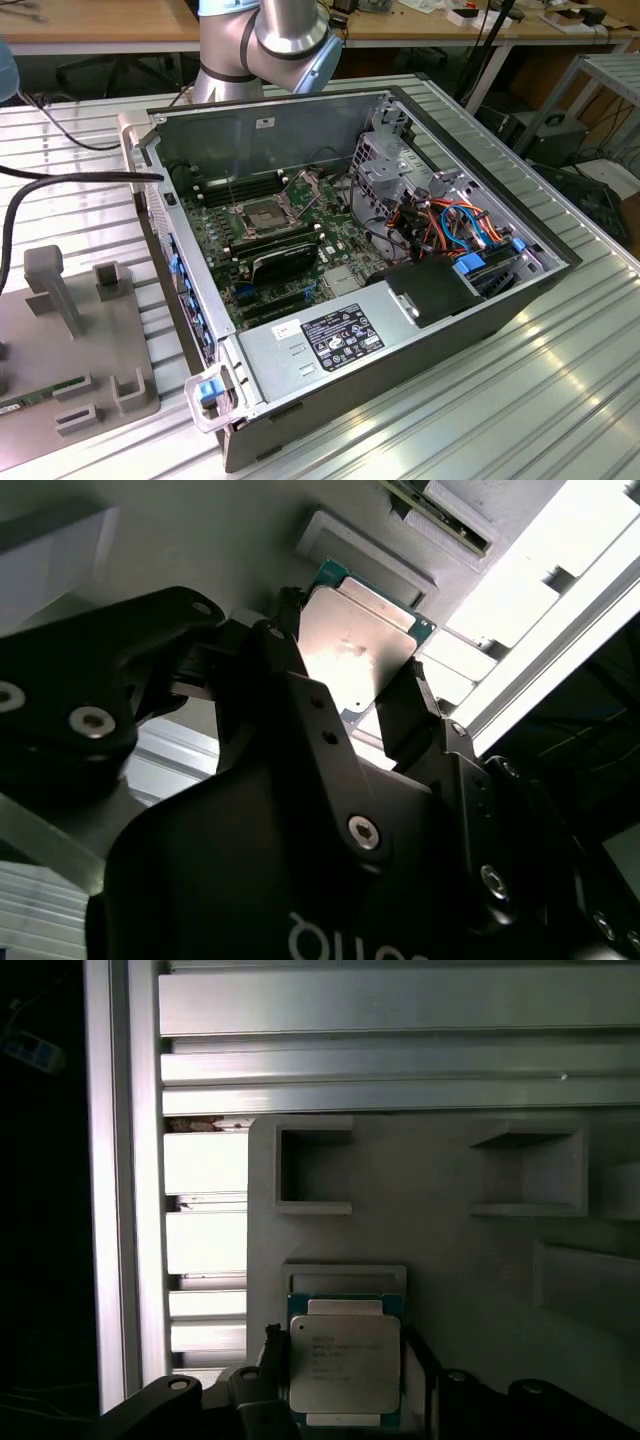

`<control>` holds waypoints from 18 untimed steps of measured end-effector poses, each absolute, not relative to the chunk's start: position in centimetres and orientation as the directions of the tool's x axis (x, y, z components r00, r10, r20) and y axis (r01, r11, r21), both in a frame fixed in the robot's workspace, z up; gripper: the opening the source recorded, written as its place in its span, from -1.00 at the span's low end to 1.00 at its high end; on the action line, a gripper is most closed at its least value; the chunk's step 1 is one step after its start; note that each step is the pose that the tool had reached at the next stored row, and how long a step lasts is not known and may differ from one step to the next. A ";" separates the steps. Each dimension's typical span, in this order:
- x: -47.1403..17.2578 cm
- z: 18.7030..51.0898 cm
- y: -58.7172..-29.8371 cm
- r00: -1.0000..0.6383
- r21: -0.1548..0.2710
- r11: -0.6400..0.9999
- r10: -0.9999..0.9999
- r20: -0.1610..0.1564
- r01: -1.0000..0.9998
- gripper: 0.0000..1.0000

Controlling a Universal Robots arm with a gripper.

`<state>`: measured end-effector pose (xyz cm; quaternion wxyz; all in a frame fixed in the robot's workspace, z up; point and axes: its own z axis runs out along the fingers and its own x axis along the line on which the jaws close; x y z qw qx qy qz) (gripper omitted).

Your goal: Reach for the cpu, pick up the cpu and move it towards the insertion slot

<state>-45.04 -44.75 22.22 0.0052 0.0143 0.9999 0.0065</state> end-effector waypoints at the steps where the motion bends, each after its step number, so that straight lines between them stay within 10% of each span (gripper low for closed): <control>1: -45.0 22.4 -44.7 -1.000 0.013 1.000 0.029 -0.010 0.028 0.10; 18: -45.0 26.5 -44.7 -1.000 0.013 1.000 0.029 -0.010 0.028 0.10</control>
